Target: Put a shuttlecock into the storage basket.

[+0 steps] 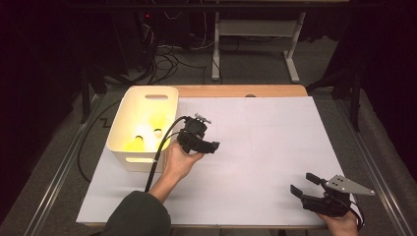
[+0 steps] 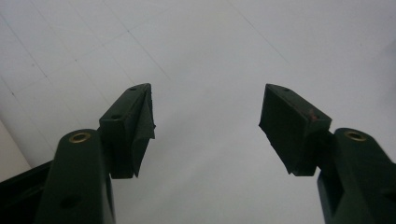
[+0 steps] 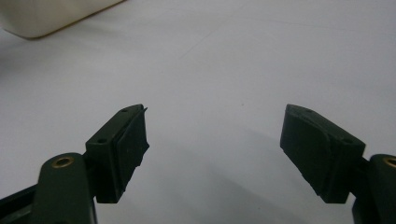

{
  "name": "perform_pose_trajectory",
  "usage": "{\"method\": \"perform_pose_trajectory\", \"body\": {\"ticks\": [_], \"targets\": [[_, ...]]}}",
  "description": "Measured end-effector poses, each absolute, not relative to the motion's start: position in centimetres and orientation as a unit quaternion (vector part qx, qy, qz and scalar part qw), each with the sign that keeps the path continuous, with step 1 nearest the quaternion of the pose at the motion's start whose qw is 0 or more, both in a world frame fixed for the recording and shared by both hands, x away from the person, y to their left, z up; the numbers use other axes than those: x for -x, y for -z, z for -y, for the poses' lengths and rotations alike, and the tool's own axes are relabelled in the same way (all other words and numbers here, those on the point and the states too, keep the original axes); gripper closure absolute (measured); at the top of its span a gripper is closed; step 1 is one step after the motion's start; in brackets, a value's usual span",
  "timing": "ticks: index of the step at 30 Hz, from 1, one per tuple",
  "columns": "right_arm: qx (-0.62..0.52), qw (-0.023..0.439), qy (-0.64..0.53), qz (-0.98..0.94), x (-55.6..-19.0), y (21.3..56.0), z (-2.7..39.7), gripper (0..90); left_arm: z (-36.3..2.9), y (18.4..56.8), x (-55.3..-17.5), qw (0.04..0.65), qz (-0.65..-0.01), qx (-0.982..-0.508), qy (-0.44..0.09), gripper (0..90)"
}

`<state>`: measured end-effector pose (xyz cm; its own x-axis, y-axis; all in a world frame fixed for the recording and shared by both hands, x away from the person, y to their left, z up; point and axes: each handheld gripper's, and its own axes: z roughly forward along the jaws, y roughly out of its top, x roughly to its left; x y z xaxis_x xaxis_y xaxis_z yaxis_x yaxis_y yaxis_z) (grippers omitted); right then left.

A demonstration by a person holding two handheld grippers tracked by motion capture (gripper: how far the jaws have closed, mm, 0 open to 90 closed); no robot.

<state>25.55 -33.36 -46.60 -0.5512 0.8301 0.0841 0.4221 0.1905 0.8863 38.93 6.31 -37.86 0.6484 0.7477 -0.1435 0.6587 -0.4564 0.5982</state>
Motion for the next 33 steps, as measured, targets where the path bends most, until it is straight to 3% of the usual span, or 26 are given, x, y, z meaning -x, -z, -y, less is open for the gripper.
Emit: {"method": "perform_pose_trajectory", "body": {"ticks": [33], "targets": [[-0.424, 0.214, -0.475, -0.741, -25.5, 46.6, 33.4, 23.3, -7.1, 40.4, -37.3, 0.316, -0.412, -0.853, -0.055, 35.8]]}}
